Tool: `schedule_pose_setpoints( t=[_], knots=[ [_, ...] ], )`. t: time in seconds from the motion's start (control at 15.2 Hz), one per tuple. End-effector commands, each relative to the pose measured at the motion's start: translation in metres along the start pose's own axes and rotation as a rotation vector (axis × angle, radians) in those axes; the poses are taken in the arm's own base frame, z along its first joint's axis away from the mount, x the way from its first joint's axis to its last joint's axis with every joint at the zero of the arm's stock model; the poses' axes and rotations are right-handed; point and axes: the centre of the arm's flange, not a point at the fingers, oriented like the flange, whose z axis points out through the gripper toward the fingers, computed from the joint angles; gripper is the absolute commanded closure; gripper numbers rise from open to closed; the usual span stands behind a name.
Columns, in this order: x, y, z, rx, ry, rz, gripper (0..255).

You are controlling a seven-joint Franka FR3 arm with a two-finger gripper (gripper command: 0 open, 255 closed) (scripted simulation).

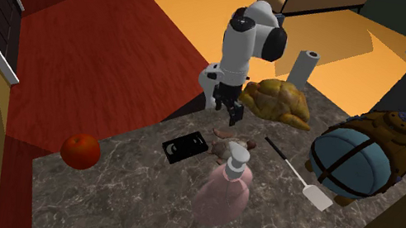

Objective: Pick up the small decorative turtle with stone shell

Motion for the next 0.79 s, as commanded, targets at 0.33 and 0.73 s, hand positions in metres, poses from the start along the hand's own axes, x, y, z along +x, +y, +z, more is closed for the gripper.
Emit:
schedule_pose_setpoints(
  t=[0.33, 0.73],
  knots=[
    [-0.027, -0.089, 0.006, -0.012, -0.031, 0.094, 0],
    [-0.035, -0.125, 0.024, -0.017, -0.043, 0.131, 0]
  ],
)
